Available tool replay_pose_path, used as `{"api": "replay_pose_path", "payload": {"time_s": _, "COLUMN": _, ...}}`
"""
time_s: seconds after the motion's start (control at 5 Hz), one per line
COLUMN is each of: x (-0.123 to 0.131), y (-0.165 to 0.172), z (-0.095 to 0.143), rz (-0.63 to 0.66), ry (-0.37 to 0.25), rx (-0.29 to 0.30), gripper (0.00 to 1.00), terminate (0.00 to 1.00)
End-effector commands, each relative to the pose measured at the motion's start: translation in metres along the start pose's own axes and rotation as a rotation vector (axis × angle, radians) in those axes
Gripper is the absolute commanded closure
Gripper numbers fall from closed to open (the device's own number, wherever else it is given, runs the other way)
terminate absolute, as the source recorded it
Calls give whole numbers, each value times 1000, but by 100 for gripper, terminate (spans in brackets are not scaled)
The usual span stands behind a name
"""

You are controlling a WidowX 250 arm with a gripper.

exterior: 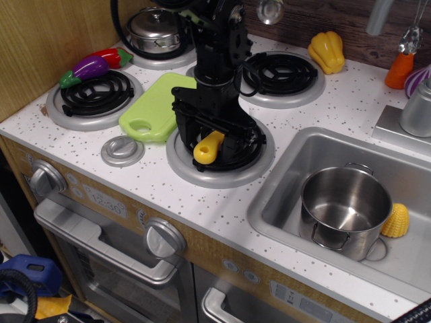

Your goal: Put knife on cutting board

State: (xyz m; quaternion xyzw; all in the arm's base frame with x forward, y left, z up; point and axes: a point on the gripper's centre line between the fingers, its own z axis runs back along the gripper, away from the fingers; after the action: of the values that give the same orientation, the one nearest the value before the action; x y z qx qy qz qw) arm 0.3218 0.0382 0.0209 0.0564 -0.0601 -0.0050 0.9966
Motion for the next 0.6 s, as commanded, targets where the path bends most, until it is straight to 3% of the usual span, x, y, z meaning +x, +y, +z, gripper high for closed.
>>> {"api": "replay_pose_path", "payload": {"time_s": 0.0, "x": 8, "y": 3, "z": 3, "rz": 17, "ry": -58, "rx": 0, "gripper": 0, "terminate": 0}}
{"api": "replay_pose_path", "payload": {"time_s": 0.2, "x": 7, "y": 2, "z": 0, "rz": 28, "ry": -64, "rx": 10, "gripper": 0, "terminate": 0}}
{"api": "replay_pose_path", "payload": {"time_s": 0.4, "x": 8, "y": 2, "z": 1, "rz": 26, "ry": -60, "rx": 11, "gripper": 100, "terminate": 0}}
